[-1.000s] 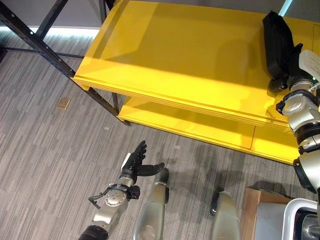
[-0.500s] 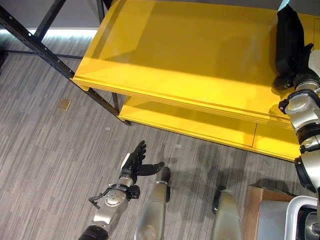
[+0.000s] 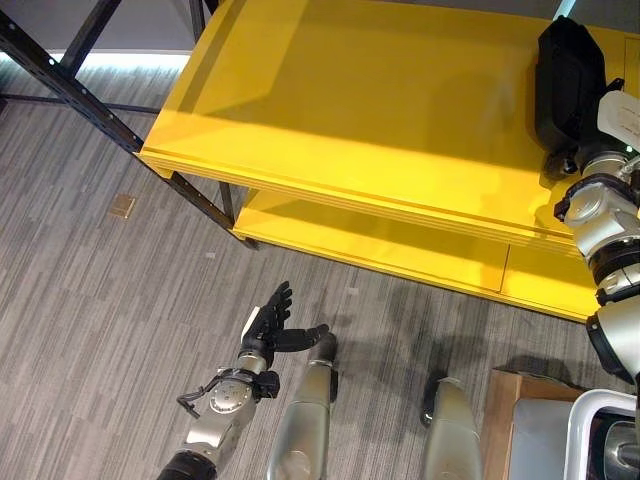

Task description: Move parts from the plastic box to the shelf.

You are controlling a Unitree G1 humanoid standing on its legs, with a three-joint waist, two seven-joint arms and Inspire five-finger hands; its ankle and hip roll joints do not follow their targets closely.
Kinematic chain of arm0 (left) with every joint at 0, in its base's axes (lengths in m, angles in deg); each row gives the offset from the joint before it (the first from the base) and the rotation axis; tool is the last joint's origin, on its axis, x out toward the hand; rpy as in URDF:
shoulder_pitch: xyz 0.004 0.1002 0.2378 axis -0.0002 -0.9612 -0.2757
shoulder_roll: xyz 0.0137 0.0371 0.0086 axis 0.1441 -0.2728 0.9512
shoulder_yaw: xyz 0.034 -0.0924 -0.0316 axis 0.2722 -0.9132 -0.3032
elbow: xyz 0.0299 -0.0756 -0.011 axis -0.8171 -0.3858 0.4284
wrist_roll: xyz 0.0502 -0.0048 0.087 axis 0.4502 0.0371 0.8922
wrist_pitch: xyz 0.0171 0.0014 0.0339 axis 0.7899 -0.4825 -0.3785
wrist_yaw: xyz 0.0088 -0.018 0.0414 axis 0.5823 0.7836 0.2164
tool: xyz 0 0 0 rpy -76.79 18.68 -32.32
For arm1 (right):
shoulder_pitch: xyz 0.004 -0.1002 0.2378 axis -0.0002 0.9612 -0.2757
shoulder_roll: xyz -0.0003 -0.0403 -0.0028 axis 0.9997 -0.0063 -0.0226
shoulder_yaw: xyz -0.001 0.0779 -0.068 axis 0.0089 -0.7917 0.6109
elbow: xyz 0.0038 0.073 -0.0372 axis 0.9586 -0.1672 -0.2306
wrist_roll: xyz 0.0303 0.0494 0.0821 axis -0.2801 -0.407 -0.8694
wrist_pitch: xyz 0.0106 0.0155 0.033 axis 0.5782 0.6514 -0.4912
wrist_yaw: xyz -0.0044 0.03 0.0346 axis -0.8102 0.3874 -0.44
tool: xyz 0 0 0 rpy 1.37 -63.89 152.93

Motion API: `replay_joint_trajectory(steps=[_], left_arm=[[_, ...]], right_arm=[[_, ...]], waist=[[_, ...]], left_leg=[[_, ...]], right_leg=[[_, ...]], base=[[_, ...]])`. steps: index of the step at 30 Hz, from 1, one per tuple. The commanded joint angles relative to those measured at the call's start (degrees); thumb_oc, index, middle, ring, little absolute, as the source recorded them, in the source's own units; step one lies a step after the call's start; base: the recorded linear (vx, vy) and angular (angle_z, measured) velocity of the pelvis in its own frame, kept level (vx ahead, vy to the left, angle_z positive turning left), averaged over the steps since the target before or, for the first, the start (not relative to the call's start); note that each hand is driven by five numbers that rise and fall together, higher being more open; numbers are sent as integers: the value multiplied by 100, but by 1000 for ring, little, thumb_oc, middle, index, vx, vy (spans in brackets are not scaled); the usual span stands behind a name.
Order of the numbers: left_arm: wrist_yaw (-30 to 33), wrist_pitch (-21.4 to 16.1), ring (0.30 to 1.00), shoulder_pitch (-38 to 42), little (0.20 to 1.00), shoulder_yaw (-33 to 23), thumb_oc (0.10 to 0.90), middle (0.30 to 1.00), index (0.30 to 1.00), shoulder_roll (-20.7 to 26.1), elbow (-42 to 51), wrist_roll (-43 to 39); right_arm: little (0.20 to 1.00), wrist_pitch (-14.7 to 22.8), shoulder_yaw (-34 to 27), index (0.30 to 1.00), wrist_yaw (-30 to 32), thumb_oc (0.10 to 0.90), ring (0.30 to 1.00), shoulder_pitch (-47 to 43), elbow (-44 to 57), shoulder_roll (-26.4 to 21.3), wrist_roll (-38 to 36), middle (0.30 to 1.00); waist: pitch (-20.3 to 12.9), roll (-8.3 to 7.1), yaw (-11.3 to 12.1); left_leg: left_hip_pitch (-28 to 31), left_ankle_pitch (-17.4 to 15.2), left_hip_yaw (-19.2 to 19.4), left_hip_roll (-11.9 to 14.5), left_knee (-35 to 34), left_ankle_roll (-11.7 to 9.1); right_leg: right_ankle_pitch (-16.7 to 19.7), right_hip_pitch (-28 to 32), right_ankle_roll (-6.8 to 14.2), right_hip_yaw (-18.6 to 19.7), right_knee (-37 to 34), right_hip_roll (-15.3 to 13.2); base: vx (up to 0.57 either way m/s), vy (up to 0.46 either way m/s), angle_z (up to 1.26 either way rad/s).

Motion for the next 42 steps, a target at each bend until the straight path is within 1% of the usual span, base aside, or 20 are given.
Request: replay_joint_trajectory(steps=[1, 10, 11, 14, 32, 33, 34, 35, 42], left_arm=[[106, -563, 1000, 175, 1000, -279, 900, 1000, 1000, 253, 510, -198], [130, -566, 1000, 222, 1000, -281, 900, 1000, 1000, 249, 491, -206], [154, -571, 1000, 222, 1000, -298, 900, 1000, 1000, 257, 479, -202], [161, -568, 1000, 216, 1000, -310, 900, 1000, 1000, 240, 482, -236], [228, -555, 1000, 188, 1000, -369, 900, 1000, 1000, 227, 431, -265], [228, -558, 1000, 185, 1000, -373, 900, 1000, 1000, 236, 447, -282], [228, -558, 1000, 185, 1000, -373, 900, 1000, 1000, 236, 447, -282], [227, -549, 1000, 174, 1000, -376, 900, 1000, 1000, 243, 448, -280], [265, -543, 1000, 148, 1000, -403, 900, 1000, 1000, 263, 478, -245]], right_arm=[[300, 82, 281, 300, -67, 400, 300, -643, -2, -99, 208, 300], [300, 103, 110, 300, -91, 400, 300, -481, -8, 159, 7, 300], [300, 108, 105, 300, -91, 400, 300, -404, 55, 269, 3, 300], [300, 99, 93, 300, -92, 400, 300, -342, 60, 363, 24, 300], [300, 95, 89, 300, -122, 400, 300, -205, 306, 731, 92, 300], [437, 95, 80, 437, -141, 498, 437, -201, 270, 754, 82, 437], [437, 96, 80, 437, -140, 498, 437, -201, 270, 754, 82, 437], [1000, 87, 72, 1000, -156, 900, 1000, -226, 232, 774, 47, 1000], [1000, 72, 13, 1000, -34, 900, 1000, -278, 247, 757, 17, 1000]], waist=[[22, -60, 108], [62, -92, 147], [76, -113, 143], [81, -120, 135], [123, -183, 99], [116, -182, 95], [116, -182, 95], [121, -182, 96], [140, -199, 71]], left_leg=[[234, -971, -465, 146, 532, 90], [249, -965, -483, 133, 526, 106], [230, -961, -486, 131, 547, 108], [219, -966, -486, 137, 555, 108], [233, -971, -438, 172, 548, 101], [235, -973, -433, 173, 544, 96], [234, -973, -433, 173, 544, 96], [228, -976, -426, 173, 551, 97], [229, -979, -420, 179, 561, 98]], right_leg=[[178, 337, -42, 9, -238, 20], [200, 390, -33, -24, -278, 23], [200, 389, -39, -23, -279, 28], [202, 384, -41, -21, -279, 27], [232, 376, -58, 18, -319, 67], [233, 377, -57, 21, -328, 68], [233, 377, -57, 21, -328, 68], [239, 380, -58, 21, -334, 69], [247, 385, -58, 31, -333, 67]], base=[[-16, 13, 5], [-2, 3, 1], [0, 0, 0], [0, 0, 0], [-1, 1, 0], [0, 0, 0], [0, 0, 0], [0, 0, 0], [0, 0, 0]])
